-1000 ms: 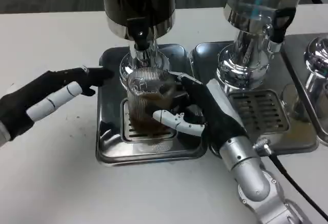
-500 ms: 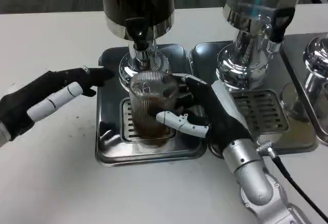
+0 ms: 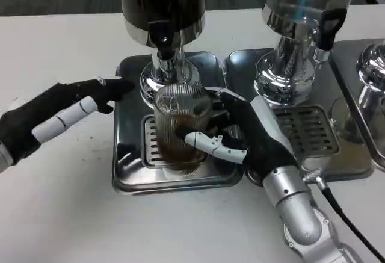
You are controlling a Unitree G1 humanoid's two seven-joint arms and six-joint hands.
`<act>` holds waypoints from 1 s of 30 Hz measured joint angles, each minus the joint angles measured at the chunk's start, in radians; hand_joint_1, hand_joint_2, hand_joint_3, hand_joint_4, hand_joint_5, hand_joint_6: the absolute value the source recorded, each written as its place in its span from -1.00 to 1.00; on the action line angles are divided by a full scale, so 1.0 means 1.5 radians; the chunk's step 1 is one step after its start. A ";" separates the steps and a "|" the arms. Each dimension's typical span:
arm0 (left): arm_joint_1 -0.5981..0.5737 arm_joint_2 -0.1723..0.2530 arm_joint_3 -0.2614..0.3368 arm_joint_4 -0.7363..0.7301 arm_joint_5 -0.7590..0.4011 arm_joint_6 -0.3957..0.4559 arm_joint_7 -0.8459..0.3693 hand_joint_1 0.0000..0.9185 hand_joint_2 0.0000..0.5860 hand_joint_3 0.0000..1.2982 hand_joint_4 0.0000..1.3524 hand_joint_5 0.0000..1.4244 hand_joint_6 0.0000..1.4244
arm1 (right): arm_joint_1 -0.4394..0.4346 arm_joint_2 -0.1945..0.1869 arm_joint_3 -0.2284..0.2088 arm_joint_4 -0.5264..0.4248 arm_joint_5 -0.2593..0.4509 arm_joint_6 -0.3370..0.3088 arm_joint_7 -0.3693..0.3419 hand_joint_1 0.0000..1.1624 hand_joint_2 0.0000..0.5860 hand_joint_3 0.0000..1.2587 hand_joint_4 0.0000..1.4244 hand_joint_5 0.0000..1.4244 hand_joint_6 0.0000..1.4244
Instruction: Grasp the cup under the faucet to collect the drink, then remove the cup.
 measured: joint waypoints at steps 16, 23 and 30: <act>0.000 0.000 -0.003 0.000 0.000 -0.006 0.000 -1.00 -0.40 -0.61 -0.75 -0.76 -0.64 | 0.004 0.000 -0.006 -0.003 -0.001 -0.001 -0.002 0.03 -0.16 -0.39 -0.27 -0.22 -0.37; 0.000 0.000 -0.004 0.000 0.000 -0.007 0.000 -1.00 -0.40 -0.61 -0.75 -0.76 -0.64 | 0.010 0.000 -0.008 -0.007 -0.002 -0.001 -0.010 0.03 -0.16 -0.37 -0.25 -0.20 -0.35; 0.000 0.000 -0.004 0.000 0.000 -0.009 0.000 -1.00 -0.40 -0.61 -0.75 -0.76 -0.64 | 0.016 0.000 -0.011 -0.012 -0.002 -0.001 -0.012 0.03 -0.16 -0.36 -0.25 -0.20 -0.35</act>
